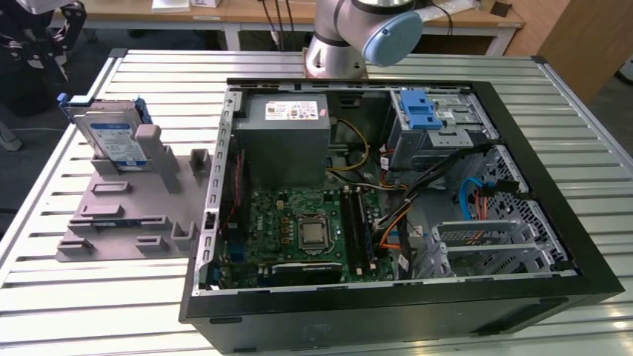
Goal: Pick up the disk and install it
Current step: 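Pick up the disk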
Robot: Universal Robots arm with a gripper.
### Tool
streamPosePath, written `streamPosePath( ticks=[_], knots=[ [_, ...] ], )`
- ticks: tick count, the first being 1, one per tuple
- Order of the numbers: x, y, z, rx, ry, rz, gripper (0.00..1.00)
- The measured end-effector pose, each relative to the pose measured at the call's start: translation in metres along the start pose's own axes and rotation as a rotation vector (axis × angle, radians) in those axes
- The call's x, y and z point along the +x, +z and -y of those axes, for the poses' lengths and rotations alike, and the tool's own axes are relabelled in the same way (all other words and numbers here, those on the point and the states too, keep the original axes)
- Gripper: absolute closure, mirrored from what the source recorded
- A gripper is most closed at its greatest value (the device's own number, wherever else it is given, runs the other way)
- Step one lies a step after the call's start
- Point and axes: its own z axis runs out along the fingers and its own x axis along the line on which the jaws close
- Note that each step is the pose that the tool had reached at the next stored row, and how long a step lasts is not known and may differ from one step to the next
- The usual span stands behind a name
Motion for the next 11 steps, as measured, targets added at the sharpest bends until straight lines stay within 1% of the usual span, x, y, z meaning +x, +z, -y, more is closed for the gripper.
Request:
streamPosePath(
  ticks=[11],
  knots=[
    [0.0000,0.0001,0.0000,0.0041,-0.100,-0.0039,0.89]
  ],
)
